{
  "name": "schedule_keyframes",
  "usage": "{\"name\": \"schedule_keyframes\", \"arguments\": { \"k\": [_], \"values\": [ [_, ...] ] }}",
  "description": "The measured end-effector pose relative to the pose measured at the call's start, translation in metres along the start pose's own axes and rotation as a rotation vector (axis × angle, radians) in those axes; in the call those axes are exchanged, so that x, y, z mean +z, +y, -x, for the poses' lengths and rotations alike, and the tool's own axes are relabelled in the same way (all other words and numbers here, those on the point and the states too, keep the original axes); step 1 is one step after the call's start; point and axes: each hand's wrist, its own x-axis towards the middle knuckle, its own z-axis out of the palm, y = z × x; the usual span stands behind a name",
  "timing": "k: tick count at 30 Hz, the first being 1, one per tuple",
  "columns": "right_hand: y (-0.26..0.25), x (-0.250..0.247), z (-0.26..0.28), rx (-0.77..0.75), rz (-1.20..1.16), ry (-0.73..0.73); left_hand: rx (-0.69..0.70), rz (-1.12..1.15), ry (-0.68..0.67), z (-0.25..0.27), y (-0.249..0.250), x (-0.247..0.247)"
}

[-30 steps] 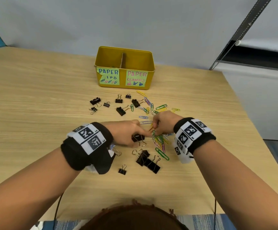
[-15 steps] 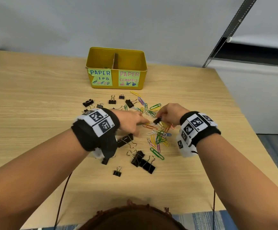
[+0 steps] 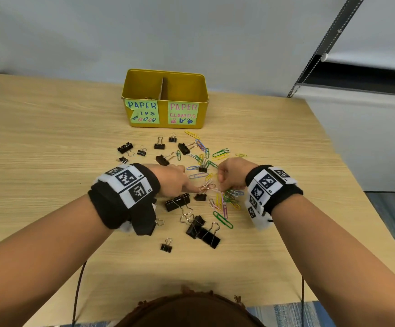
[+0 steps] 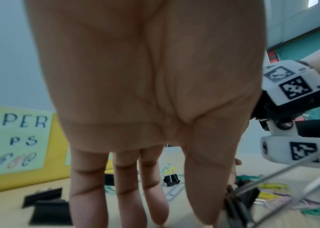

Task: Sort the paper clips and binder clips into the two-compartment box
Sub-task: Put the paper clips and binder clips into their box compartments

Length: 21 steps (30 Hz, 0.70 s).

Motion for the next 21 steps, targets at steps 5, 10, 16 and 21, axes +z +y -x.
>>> {"name": "schedule_keyframes", "arguments": {
  "k": [5,10,16,21],
  "values": [
    [-0.001,-0.01,-0.006,0.044,0.019,0.204,-0.003,0.084,0.233,-0.004,-0.006,-0.003],
    [-0.014,0.0,-0.01,-0.049,-0.076,0.146,0.013,-0.012,0.218,-0.019,0.005,-0.013],
    [-0.005,-0.007,-0.009,-0.017,0.028,0.156,0.005,0.081,0.234,-0.011,-0.011,-0.003],
    [-0.029,0.001,-0.009,-0.089,0.074,0.058,-0.021,0.19,0.162,0.002,-0.021,0.014]
  ]
}}
